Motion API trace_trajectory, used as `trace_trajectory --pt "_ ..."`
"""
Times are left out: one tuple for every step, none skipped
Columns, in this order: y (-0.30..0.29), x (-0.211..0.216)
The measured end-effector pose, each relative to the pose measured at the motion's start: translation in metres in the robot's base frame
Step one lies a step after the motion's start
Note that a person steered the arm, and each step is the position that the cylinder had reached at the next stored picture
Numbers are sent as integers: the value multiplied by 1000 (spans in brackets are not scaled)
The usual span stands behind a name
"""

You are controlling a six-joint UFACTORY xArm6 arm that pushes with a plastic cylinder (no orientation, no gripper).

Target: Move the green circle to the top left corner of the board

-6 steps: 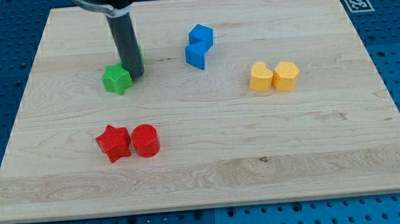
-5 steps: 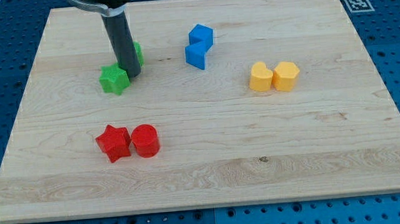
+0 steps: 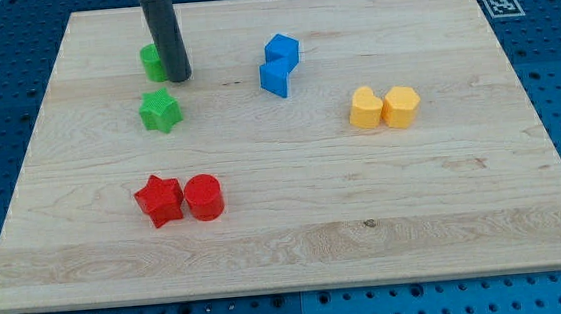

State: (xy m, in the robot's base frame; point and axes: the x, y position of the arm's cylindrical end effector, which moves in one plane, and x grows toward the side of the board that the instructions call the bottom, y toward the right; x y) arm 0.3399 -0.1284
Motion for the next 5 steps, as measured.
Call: trace_trajectory --pt "-6 -6" --pt "-15 -30" --pt "-25 -16" --pt "-27 -15" --pt "-34 -19"
